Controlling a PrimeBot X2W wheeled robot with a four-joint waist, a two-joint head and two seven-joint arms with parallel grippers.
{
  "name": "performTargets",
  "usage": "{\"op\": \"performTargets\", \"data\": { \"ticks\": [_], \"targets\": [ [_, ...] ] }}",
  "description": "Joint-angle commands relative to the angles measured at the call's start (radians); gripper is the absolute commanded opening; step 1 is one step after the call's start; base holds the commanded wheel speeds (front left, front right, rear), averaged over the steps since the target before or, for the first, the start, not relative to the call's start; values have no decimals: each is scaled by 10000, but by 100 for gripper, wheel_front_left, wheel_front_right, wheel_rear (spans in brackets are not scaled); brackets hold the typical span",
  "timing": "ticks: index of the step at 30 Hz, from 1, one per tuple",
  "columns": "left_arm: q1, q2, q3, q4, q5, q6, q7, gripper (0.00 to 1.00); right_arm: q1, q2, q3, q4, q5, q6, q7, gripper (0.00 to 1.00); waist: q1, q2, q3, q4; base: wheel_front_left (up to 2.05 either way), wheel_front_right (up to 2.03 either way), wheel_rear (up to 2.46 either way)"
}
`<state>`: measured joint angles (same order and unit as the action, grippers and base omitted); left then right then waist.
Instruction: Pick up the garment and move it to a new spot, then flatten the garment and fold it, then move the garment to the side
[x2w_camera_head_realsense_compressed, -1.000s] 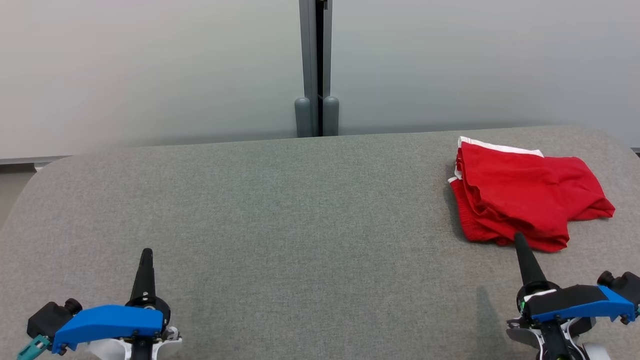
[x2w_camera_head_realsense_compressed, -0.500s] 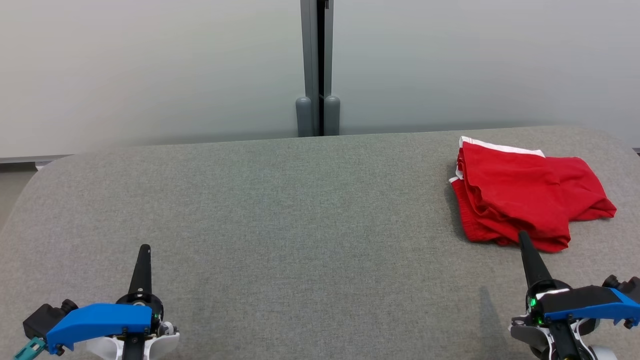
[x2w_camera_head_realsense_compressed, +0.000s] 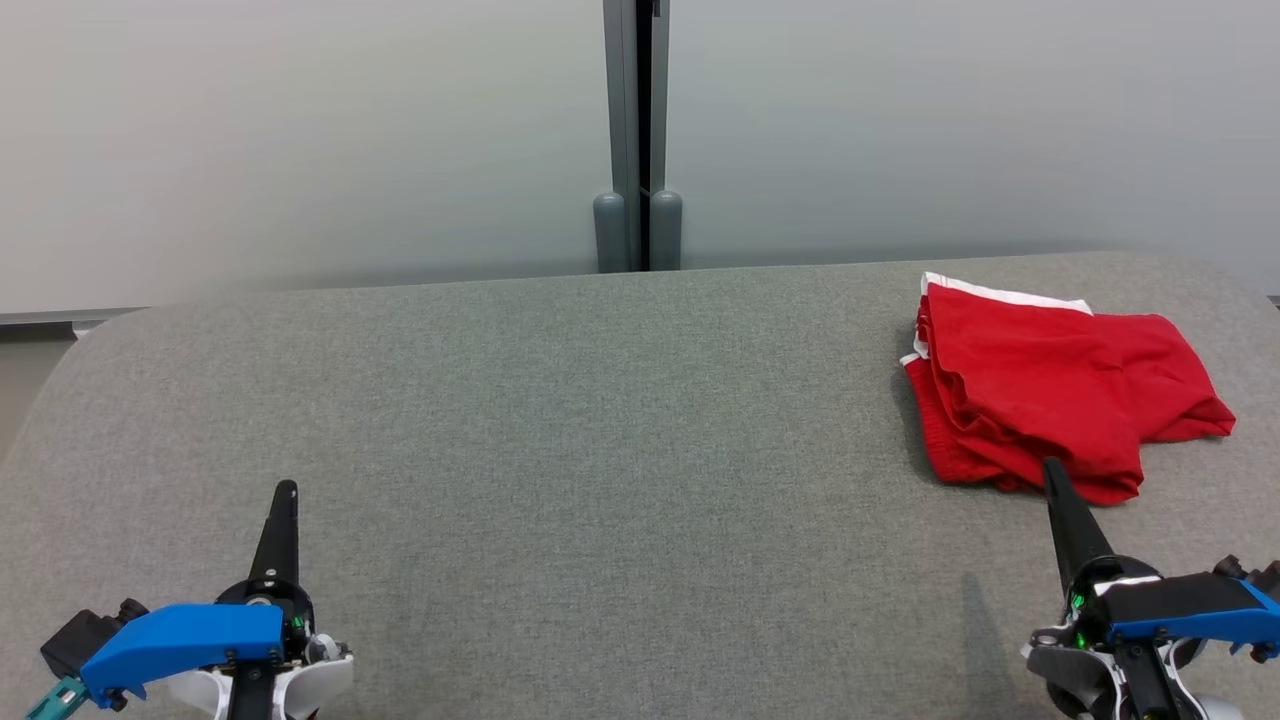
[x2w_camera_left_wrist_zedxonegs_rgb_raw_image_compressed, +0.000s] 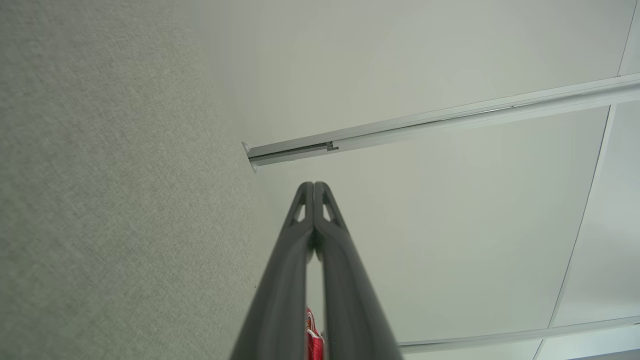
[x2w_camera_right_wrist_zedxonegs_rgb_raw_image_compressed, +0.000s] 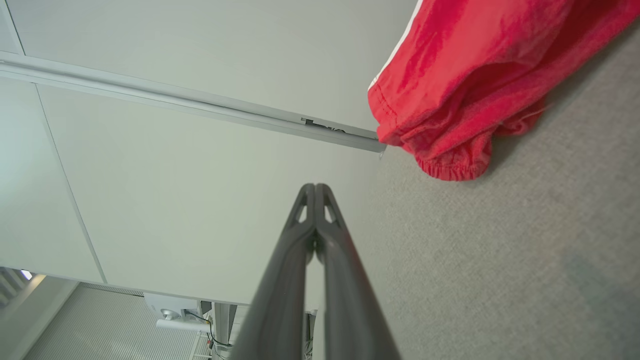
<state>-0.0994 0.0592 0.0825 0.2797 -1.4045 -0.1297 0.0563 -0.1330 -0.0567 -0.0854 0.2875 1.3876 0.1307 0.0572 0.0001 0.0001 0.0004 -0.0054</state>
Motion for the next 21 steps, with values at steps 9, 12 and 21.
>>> {"op": "performTargets", "data": {
  "ticks": [9,12,21],
  "targets": [
    [-154,-28,157,-180,-755,-14,232,0,172,35,-127,-224,838,0,229,0,-1,-1,8,17,0,0,0],
    [-154,-41,186,-213,-965,-15,293,0,196,41,-156,-265,1051,0,286,0,-1,-1,11,22,0,0,0],
    [-149,-68,264,-297,-1552,-16,460,0,257,58,-238,-376,1674,0,448,0,-1,-1,19,37,0,0,0]
  ]
}}
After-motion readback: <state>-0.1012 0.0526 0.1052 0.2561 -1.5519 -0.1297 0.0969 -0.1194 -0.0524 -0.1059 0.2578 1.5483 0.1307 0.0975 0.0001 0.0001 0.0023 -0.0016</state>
